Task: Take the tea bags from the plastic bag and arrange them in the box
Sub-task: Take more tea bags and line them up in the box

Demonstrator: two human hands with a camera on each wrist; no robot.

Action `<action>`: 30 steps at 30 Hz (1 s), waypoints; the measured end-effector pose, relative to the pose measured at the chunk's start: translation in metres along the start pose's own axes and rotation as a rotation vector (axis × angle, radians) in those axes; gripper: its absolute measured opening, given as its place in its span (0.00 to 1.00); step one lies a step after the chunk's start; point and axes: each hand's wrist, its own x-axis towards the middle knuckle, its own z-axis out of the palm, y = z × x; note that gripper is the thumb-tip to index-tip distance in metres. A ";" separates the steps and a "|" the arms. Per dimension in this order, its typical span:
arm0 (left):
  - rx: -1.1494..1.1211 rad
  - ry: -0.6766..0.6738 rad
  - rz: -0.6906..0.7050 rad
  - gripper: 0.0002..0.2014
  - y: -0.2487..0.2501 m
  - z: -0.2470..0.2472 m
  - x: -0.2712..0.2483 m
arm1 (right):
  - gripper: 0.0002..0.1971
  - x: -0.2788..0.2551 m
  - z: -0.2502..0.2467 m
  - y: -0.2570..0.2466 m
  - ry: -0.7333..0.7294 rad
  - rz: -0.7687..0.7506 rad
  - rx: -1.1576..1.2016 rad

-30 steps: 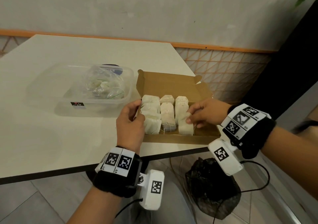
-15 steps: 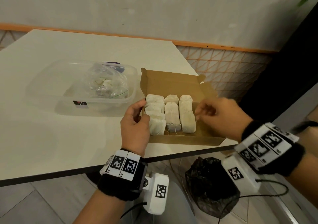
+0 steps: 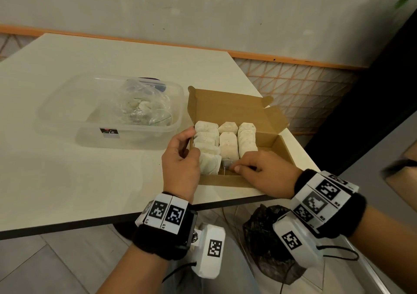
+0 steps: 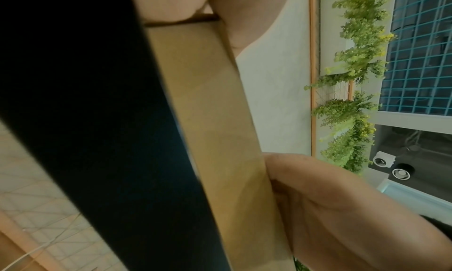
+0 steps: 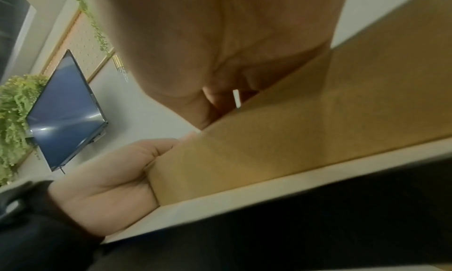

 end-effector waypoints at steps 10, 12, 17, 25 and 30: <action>0.011 0.001 -0.009 0.21 0.003 0.000 -0.002 | 0.16 0.002 0.009 -0.006 0.140 0.000 0.065; 0.005 0.003 -0.009 0.20 0.004 0.000 -0.002 | 0.16 -0.002 0.012 -0.004 0.150 -0.012 0.012; 0.005 0.006 -0.010 0.20 0.004 0.001 -0.003 | 0.16 -0.003 0.017 -0.007 0.157 -0.039 0.011; 0.029 -0.007 -0.007 0.18 0.003 0.000 -0.001 | 0.10 0.023 -0.029 -0.009 0.308 0.045 -0.002; 0.044 -0.006 -0.004 0.18 0.004 0.000 0.000 | 0.20 0.048 -0.034 -0.017 0.135 0.076 -0.192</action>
